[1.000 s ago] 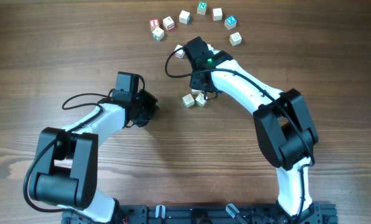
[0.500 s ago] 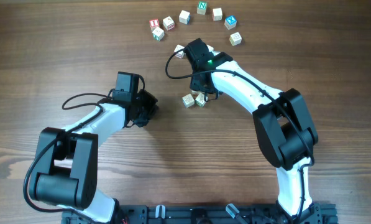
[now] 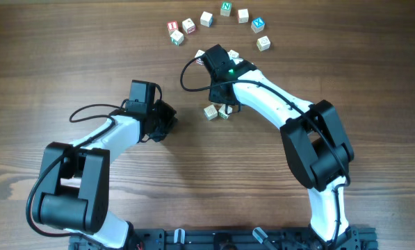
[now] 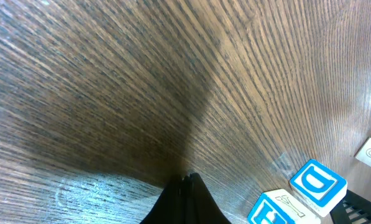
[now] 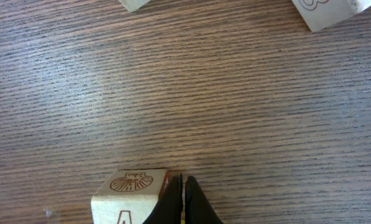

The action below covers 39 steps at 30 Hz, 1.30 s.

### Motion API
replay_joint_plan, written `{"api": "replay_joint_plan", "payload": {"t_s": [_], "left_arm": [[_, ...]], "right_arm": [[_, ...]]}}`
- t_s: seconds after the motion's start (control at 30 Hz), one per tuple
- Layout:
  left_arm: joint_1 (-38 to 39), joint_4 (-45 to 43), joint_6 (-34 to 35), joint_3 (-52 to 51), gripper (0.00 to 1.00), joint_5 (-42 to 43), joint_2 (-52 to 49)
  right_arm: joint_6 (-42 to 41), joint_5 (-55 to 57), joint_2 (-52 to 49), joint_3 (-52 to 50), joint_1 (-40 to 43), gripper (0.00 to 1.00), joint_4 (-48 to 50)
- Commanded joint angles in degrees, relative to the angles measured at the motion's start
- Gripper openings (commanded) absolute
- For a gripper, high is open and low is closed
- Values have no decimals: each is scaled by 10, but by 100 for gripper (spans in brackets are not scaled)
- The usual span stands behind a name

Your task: Form a circle

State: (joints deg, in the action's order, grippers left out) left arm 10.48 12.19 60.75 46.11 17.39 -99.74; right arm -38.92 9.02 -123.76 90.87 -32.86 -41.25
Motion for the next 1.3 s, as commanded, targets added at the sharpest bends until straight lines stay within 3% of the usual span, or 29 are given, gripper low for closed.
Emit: {"api": "replay_joint_plan", "payload": {"t_s": [0.0, 0.67, 0.83, 1.27], "left_arm": [[-6, 25, -3, -27, 4, -59, -26], [-19, 33, -19, -27, 4, -37, -26], [-25, 33, -20, -27, 4, -28, -26], [-26, 31, -20, -27, 4, -31, -26]], "right_arm": [[3, 0, -5, -5, -1, 5, 1], [0, -6, -5, 12, 31, 4, 48], [73, -58, -5, 11, 31, 4, 96], [144, -124, -5, 1, 26, 5, 108]]}}
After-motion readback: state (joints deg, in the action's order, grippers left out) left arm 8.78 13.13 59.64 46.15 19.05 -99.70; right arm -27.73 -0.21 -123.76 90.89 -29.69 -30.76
